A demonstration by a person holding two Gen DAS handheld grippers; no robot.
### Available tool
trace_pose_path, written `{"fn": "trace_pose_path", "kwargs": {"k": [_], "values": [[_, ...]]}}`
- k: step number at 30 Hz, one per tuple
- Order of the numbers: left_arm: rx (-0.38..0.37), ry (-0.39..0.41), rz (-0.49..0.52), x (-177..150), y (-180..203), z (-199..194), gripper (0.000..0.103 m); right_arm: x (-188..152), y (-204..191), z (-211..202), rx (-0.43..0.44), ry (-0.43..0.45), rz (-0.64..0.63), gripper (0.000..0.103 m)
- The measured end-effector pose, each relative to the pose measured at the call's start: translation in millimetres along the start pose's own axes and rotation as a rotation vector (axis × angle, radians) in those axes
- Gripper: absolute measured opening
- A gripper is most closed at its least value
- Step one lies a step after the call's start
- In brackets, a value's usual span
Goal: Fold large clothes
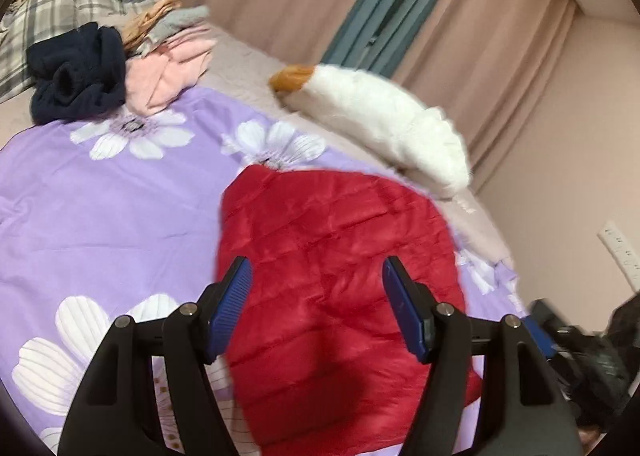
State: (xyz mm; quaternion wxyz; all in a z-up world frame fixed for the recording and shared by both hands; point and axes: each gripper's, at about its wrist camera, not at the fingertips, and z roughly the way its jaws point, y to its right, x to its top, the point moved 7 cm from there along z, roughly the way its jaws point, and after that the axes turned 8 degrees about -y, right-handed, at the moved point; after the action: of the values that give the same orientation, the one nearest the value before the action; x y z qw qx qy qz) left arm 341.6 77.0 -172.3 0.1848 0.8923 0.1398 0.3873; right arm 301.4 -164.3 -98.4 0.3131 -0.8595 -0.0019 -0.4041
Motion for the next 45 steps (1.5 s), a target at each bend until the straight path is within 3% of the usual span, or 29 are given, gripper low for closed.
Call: {"fn": "trace_pose_path", "kwargs": {"k": [1,3,6,9,14,17,19,20,23,25,27,29,34,39,41,45], "values": [[0.05,-0.014,-0.002,4.2,-7.4,15.1,0.067,-4.4,-5.0,8.8,0.051,-0.026,-0.001,0.044],[0.152,-0.066,0.03,-4.2,-14.1,38.6,0.067,-16.5,-0.3,36.7,0.047,-0.12,0.015,0.039],[0.157,-0.236,0.032,-35.2,-25.3,95.6,0.071,-53.6,30.9,88.2,-0.146,-0.293,0.065,0.037],[0.122,-0.244,-0.039,-41.5,-35.4,110.0,0.079,-70.0,50.8,111.4,-0.209,-0.272,0.025,0.035],[0.045,-0.284,-0.102,-44.4,-45.7,120.2,0.087,-74.8,44.6,110.9,-0.249,-0.264,-0.009,0.035],[0.042,-0.317,-0.151,-42.5,-44.1,114.9,0.085,-78.4,36.8,108.9,-0.279,-0.271,-0.014,0.035],[0.073,-0.312,-0.144,-36.2,-34.9,103.0,0.075,-73.6,28.5,106.2,-0.298,-0.292,-0.002,0.035],[0.092,-0.302,-0.118,-31.6,-27.7,94.1,0.068,-69.7,21.0,97.1,-0.293,-0.294,0.008,0.035],[0.19,-0.232,-0.002,-19.0,-3.6,56.2,0.064,-50.3,11.8,77.9,-0.28,-0.279,-0.008,0.035],[0.187,-0.138,0.066,-7.9,17.5,19.8,0.064,-40.6,3.0,54.9,-0.291,-0.232,-0.032,0.035],[0.126,-0.068,0.083,-2.4,30.7,-14.3,0.064,-27.2,-11.3,10.5,-0.293,-0.145,-0.037,0.035],[0.115,0.022,0.096,6.1,42.2,-56.6,0.064,-14.6,-21.9,-27.0,-0.267,-0.058,-0.068,0.035],[0.246,0.233,0.203,10.8,66.4,-152.5,0.062,-6.5,-46.2,-122.5,-0.338,0.14,-0.169,0.036],[0.111,0.313,0.211,5.7,74.7,-205.2,0.063,-8.7,-59.4,-163.0,-0.294,0.208,-0.226,0.04],[0.12,0.341,0.238,2.5,79.9,-217.7,0.063,-8.0,-59.0,-163.7,-0.274,0.204,-0.234,0.041],[0.145,0.377,0.282,-3.5,88.7,-231.5,0.067,-10.8,-61.7,-162.2,-0.314,0.199,-0.234,0.042]]}}
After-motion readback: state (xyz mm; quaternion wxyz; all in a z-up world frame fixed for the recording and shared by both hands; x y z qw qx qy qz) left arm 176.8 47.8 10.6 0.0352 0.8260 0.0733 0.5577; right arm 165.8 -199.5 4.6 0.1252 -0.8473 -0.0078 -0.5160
